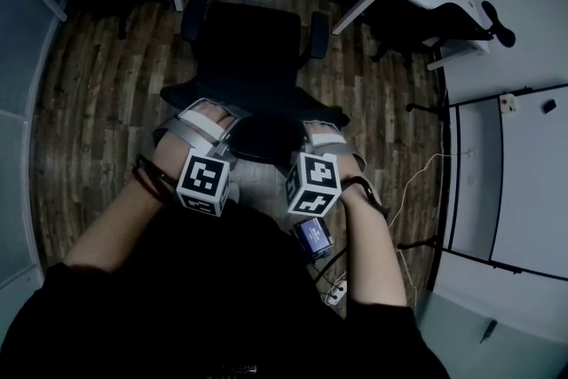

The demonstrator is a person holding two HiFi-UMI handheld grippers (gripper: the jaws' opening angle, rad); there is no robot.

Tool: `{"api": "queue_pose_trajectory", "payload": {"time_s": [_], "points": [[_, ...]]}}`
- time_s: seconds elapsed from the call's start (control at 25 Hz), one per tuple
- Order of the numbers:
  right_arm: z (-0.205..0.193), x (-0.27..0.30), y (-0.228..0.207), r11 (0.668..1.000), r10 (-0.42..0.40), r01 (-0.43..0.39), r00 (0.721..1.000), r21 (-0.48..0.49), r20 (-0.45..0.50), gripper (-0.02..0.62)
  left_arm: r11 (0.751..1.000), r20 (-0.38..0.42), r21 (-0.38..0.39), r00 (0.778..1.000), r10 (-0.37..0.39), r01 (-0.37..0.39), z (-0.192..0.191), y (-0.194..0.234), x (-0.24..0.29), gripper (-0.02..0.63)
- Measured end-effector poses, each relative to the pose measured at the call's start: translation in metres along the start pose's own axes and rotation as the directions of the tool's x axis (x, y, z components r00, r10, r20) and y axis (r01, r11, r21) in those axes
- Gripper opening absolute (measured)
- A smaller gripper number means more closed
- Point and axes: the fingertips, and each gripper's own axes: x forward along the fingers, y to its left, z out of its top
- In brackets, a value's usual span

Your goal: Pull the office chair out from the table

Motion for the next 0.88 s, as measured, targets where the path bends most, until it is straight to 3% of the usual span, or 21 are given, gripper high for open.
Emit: {"api": "queue_pose_trajectory", "payload": {"time_s": [0.64, 0.76, 0.88], "points": [[0.026, 0.000, 0.003, 0.998, -0.059, 0.060, 0.998, 0.029, -0.025, 0.348, 0.998, 0.003, 0.067, 1.000, -0.016, 0.016, -0.022, -0.009, -0.016, 0.256], [0.041, -0.028, -0.005, 0.995, -0.067, 0.067, 0.998, 0.069, -0.007, 0.348, 0.998, 0.100, 0.004, 0.993, -0.062, 0.062, -0.012, -0.003, -0.036, 0.261], [0.077, -0.085, -0.024, 0.968, -0.148, 0.106, 0.973, 0.227, 0.177, 0.347, 0.976, 0.273, -0.170, 0.958, -0.089, 0.139, 0.006, 0.014, -0.084, 0.230]]}}
